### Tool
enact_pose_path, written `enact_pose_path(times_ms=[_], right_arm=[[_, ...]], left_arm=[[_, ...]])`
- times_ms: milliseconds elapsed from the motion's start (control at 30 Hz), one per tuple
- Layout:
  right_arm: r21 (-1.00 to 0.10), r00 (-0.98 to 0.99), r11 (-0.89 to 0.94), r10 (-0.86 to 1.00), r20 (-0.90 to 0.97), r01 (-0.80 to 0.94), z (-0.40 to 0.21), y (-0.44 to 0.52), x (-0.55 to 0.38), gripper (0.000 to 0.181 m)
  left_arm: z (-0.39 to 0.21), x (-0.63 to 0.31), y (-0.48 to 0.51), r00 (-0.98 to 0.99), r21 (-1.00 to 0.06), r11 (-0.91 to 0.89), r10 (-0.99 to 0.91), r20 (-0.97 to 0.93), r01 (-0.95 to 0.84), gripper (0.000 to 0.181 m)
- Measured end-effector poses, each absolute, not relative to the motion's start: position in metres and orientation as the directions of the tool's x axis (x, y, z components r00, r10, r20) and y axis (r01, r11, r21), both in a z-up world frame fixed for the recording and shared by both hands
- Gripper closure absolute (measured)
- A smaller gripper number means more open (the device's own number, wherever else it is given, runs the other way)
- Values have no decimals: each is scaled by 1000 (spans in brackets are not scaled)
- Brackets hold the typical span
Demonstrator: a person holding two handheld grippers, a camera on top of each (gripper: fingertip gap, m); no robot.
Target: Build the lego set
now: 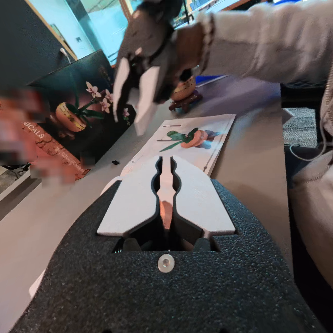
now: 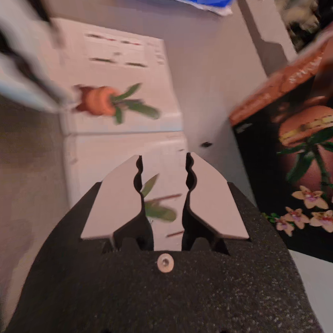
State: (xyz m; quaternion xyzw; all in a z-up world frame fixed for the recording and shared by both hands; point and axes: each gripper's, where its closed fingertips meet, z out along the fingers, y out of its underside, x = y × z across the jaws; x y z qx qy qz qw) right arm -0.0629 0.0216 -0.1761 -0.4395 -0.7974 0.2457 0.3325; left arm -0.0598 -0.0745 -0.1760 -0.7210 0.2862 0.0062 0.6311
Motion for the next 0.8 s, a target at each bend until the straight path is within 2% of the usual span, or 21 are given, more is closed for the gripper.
enact_pose_path(times_ms=[100, 233, 400, 533, 800], right_arm=[[-642, -548, 571, 792, 268, 512, -194, -1, 24, 137], [-603, -542, 567, 803, 250, 561, -228, 0, 88, 136], [-552, -491, 642, 765, 417, 531, -244, 17, 92, 144], [-592, -501, 632, 769, 398, 500, -247, 11, 85, 148], [-582, -513, 642, 760, 399, 499, -250, 15, 82, 179]], left_arm=[[-184, -29, -64, 782, -881, -51, -488, -388, -470, 171], [-208, -7, -47, 688, -787, -91, -552, -470, -611, 163], [-228, -7, -41, 695, -792, -177, -613, -376, -584, 164], [-223, -6, -43, 700, -816, -160, -619, -356, -556, 165], [-233, -3, -45, 661, -775, -176, -653, -369, -607, 165]])
